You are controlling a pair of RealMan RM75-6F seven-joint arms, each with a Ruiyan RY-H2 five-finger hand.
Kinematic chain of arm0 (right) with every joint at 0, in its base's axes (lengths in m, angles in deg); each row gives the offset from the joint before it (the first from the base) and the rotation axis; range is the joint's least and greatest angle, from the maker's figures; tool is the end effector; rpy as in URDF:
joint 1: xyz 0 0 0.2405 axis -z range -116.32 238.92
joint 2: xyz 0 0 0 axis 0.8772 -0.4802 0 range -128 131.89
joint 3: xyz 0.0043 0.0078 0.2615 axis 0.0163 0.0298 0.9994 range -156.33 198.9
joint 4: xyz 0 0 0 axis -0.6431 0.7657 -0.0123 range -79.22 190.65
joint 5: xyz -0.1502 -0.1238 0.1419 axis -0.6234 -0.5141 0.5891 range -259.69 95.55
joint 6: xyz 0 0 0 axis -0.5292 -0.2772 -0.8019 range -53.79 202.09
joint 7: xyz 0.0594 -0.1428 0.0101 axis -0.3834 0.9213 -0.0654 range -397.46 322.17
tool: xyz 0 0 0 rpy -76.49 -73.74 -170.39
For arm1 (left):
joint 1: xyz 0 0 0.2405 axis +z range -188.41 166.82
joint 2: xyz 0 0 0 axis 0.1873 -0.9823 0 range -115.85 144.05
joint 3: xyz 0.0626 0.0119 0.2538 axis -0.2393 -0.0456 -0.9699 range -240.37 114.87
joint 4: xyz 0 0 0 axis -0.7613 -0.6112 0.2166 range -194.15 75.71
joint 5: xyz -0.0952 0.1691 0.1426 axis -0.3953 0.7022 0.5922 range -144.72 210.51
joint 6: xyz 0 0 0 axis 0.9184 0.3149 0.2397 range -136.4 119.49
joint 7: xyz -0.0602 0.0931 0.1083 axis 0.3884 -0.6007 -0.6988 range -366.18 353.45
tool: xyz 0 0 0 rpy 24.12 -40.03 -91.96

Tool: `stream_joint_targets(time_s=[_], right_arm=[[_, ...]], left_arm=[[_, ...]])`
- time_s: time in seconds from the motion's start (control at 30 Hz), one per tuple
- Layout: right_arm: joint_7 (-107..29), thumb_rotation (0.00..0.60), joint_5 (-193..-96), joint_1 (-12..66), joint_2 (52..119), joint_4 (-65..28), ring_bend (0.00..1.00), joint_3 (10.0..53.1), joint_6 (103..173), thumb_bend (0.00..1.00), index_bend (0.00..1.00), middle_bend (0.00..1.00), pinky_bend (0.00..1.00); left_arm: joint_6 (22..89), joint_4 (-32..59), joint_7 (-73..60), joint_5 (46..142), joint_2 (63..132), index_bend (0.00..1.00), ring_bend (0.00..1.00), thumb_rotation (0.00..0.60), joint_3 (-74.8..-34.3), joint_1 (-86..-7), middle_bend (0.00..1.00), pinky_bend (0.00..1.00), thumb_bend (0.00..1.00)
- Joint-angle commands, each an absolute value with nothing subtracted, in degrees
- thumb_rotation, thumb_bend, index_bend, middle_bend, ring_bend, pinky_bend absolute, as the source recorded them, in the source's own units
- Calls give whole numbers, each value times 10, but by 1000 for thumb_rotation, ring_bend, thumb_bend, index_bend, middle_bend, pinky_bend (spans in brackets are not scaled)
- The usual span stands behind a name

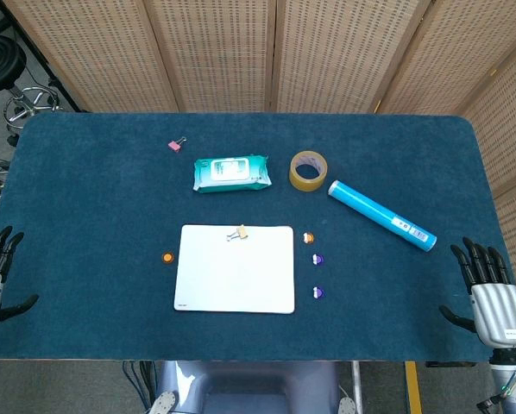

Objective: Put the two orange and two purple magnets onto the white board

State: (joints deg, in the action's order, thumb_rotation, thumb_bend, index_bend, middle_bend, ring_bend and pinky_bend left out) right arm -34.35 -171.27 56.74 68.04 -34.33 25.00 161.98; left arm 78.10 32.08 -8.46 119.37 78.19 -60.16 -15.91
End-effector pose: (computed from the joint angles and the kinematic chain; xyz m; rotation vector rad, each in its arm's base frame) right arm -0.3221 -0.1967 0.1314 1.4105 -0.7887 0.9235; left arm -0.3289 0.1956 0.1379 -1.3982 -0.8382 -0.8874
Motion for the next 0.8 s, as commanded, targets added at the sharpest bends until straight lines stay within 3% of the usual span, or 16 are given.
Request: stream_joint_targets(time_s=[0.03, 0.2, 0.4, 0.57, 0.7, 0.8], right_arm=[[-343, 600, -1712, 568, 680, -344, 0, 250, 1619, 0, 0, 0, 0], [-345, 600, -1714, 568, 677, -349, 0, 249, 1620, 0, 0, 0, 0], [-349, 600, -1707, 567, 675, -351, 0, 250, 1613, 0, 0, 0, 0], [-351, 600, -1692, 564, 674, -348, 0, 253, 1600, 0, 0, 0, 0], [-355, 600, -1682, 562, 675, -344, 0, 255, 1590, 0, 0, 0, 0], [-357, 600, -1677, 560, 676, -342, 0, 256, 1586, 0, 0, 0, 0]], left_arm=[[770, 321, -91, 1189, 782, 0, 0, 600, -604, -162, 0, 19, 109], [750, 322, -87, 1190, 782, 0, 0, 600, -606, -172, 0, 15, 109], [677, 322, -84, 1185, 793, 9, 0, 600, -594, -223, 0, 2, 109], [593, 313, -126, 1177, 829, 125, 0, 600, -581, -286, 0, 0, 111], [524, 295, -177, 1138, 870, 218, 0, 600, -568, -333, 0, 0, 197], [503, 291, -199, 1110, 890, 266, 0, 600, -560, -349, 0, 0, 207]])
